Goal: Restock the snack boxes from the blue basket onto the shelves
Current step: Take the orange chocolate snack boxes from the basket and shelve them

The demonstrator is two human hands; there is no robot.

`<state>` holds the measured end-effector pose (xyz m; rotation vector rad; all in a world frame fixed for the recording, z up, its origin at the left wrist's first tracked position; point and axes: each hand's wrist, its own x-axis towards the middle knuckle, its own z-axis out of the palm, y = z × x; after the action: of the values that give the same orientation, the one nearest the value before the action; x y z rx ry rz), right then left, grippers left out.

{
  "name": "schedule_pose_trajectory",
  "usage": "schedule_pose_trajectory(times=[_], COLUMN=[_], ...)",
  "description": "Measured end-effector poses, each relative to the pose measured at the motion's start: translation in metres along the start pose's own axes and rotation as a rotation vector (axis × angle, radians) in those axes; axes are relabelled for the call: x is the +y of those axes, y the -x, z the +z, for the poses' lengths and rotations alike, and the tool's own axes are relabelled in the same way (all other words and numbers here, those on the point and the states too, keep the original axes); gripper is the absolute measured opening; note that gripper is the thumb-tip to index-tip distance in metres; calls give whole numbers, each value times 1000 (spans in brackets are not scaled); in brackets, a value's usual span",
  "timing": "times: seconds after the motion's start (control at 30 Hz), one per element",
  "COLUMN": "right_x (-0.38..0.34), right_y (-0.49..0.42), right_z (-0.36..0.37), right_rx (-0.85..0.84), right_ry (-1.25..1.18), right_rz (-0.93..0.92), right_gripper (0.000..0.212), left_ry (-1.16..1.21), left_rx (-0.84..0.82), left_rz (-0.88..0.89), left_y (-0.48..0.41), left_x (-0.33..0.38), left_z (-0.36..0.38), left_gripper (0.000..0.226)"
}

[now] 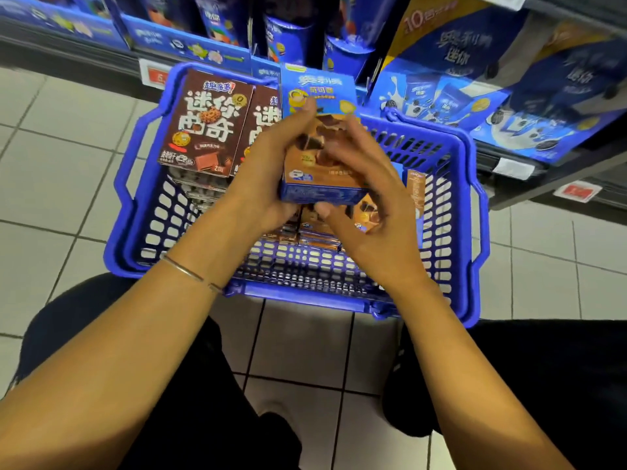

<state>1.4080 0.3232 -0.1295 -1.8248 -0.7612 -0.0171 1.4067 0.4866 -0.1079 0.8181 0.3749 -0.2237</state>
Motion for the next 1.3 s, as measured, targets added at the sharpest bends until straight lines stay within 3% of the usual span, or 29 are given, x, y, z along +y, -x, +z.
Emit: schedule_pose_trajectory(times=[0.07,0.13,0.23,0.3,0.4,0.5,0.57,0.63,0.8,1.03,1.13,1.3], right_x=[3,12,34,49,61,83,95,99,101,95,86,53], right_y=[0,0,6,9,5,7,11,15,17,17,12,8], right_z=[1,-2,-11,-12,-5,-3,-1,3,10,12,7,2], right_rx=[119,276,205,148,209,107,-73,-131,-145,-142,61,352], right_ry=[-126,-144,1,-45,-106,221,592,804,912,799,512,292], right_rz=[67,271,538,603,709,797,819,822,838,884,961,799], right_gripper=[67,68,65,63,55,27,47,70,83,85,88,91], left_ry=[13,22,-56,-85,-78,-39,-10,15,64,41,42,26], left_rx=[10,37,108,153,149,110,77,57,41,29,21,78], left_rz=[24,72,143,130,103,74,48,36,56,78,101,116], left_y=[1,1,-1,-2,-3,-3,-4,-5,-5,-3,0,3], left_x=[0,0,-1,-2,-3,-4,-4,-4,-3,-3,-2,3], left_z=[-1,1,1,-1,-3,-4,-7,-10,-11,-8,-6,-5], left_gripper=[36,26,39,45,44,38,30,27,26,30,36,48])
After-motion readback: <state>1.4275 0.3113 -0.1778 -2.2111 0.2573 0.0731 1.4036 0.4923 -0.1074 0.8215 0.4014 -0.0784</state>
